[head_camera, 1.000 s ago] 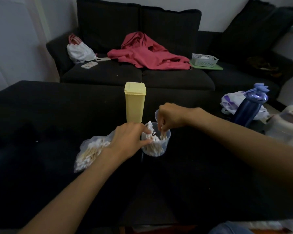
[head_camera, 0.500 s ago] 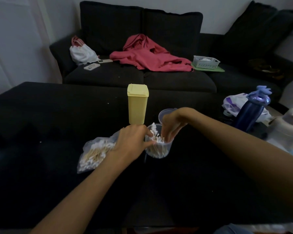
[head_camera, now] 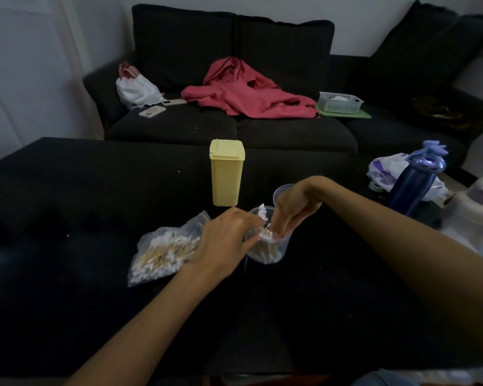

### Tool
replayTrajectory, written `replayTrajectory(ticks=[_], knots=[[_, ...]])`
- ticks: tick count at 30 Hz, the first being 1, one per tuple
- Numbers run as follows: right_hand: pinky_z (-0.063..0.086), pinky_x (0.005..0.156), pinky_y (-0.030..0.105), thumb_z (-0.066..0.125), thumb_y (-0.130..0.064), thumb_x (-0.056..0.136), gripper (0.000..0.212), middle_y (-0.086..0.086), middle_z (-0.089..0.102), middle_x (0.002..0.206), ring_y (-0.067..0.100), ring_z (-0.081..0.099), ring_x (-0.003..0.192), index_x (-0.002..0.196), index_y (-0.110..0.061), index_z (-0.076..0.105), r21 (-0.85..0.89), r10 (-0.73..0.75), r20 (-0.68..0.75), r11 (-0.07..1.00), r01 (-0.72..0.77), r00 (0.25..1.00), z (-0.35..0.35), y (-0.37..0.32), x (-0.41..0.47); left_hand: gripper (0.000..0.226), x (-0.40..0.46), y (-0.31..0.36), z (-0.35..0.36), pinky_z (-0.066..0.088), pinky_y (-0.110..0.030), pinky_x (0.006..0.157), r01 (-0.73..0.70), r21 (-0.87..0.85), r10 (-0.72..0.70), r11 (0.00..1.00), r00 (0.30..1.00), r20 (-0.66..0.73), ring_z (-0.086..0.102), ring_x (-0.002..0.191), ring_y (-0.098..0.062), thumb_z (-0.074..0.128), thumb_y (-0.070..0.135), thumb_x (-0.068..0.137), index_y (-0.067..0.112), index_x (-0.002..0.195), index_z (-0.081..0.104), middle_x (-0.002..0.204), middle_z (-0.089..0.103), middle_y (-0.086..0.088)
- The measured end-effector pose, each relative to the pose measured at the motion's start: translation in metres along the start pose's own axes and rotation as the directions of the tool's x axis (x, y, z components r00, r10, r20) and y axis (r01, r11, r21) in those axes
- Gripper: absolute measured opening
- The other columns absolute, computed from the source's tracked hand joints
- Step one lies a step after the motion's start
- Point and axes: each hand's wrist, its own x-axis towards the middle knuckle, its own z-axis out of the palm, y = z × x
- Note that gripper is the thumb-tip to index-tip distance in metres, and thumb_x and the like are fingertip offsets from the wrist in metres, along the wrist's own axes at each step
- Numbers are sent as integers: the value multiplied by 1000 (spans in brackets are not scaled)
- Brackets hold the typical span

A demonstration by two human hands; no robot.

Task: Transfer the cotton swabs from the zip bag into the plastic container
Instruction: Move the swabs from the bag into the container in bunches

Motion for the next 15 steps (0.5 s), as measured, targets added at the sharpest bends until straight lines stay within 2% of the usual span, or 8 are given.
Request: replayTrajectory(ticks=[4, 9, 12, 15], knots=[[55, 63, 17, 59, 0, 86, 23, 10, 68, 102, 13, 70, 82, 109, 0, 62, 34, -3, -2, 999, 3, 1000, -2, 2, -2, 24, -2, 1, 1, 37, -15, 79, -53, 24, 52, 998, 998, 31, 49, 111, 0, 57, 32, 92, 32, 113, 67, 115, 65, 13], [56, 63, 17, 52, 0, 91, 22, 12, 67, 98, 15, 69, 83, 111, 4, 59, 81, 16, -16, 997, -15, 1000, -5, 4, -6, 27, -1, -2, 5, 40, -17, 80, -84, 37, 82, 996, 994, 68, 43, 115, 1, 56, 34, 93, 33, 118, 63, 122, 61, 19], [56, 62, 18, 56, -5, 90, 20, 13, 68, 101, 16, 68, 87, 108, 2, 61, 106, 19, -31, 994, -16, 999, 0, 4, -3, 30, -2, -3, 7, 41, -18, 83, -48, 8, 47, 999, 998, 43, 42, 117, 2, 58, 35, 91, 35, 121, 59, 123, 59, 17], [54, 57, 17, 62, -5, 87, 27, 13, 68, 105, 15, 69, 86, 112, 2, 60, 48, 3, -129, 999, 3, 992, 4, 6, 3, 34, -4, -2, 7, 40, -18, 89, -46, -6, 46, 999, 998, 34, 41, 120, 1, 59, 34, 90, 33, 124, 57, 126, 57, 15]])
